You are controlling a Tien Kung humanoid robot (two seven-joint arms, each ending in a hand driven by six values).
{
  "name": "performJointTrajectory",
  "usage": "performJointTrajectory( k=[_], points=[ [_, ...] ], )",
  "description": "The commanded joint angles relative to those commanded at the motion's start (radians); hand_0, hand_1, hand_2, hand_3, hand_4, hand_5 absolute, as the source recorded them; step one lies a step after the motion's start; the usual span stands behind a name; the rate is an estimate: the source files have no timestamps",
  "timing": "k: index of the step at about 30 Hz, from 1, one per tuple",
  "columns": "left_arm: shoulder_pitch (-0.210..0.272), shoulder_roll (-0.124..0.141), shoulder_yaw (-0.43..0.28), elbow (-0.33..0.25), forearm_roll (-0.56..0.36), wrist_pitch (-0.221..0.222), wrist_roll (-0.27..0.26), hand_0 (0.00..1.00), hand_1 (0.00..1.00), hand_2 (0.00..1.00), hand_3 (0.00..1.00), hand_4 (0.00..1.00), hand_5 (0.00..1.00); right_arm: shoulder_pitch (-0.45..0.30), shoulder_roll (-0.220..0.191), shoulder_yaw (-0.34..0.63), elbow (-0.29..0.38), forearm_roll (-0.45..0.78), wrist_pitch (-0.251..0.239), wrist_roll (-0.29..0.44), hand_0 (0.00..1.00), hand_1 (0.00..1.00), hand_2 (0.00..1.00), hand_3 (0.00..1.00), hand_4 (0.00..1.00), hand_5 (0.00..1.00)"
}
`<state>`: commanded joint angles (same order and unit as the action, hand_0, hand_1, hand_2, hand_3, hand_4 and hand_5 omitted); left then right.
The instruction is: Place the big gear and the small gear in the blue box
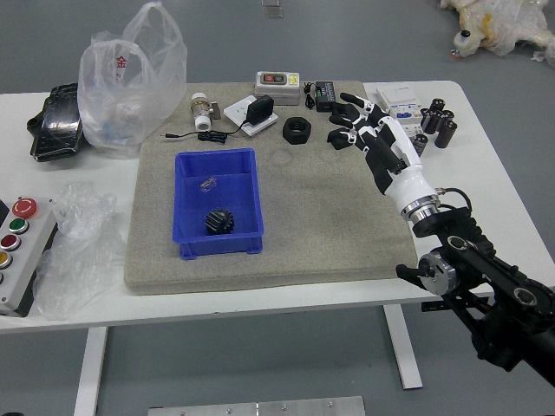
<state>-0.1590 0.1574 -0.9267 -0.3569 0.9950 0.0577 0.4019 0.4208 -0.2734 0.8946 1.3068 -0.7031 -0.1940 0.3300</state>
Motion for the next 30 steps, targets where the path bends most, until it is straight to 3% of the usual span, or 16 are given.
performJointTrajectory(
  k=[7, 17, 25, 30],
  points=[
    [0.003, 0.003, -0.006, 0.0, 0.009, -0.001, 0.003, 0.667, 0.627, 0.593, 0.683, 0.685, 0.367, 0.006, 0.0, -0.023, 0.007, -0.074, -0.047, -0.056, 0.591, 0.701, 0.75, 0.726, 0.735, 0.513],
    [0.012, 0.004, 0.003, 0.002, 0.004, 0.005, -0.021, 0.666, 0.626, 0.591, 0.675, 0.668, 0.372, 0.015, 0.006, -0.077, 0.036, -0.403, -0.094, -0.253, 0.571, 0.674, 0.723, 0.697, 0.722, 0.516],
    [0.004, 0.011, 0.041, 0.015, -0.032, 0.008, -0.082, 0.664, 0.622, 0.587, 0.675, 0.678, 0.371, -0.009, 0.003, -0.048, 0.023, -0.572, -0.11, -0.277, 0.576, 0.673, 0.71, 0.68, 0.694, 0.491],
    [-0.021, 0.027, 0.121, 0.036, -0.101, 0.011, -0.143, 0.664, 0.622, 0.587, 0.675, 0.678, 0.371, -0.045, 0.001, -0.003, 0.014, -0.606, -0.131, -0.283, 0.576, 0.673, 0.71, 0.68, 0.694, 0.491]
  ],
)
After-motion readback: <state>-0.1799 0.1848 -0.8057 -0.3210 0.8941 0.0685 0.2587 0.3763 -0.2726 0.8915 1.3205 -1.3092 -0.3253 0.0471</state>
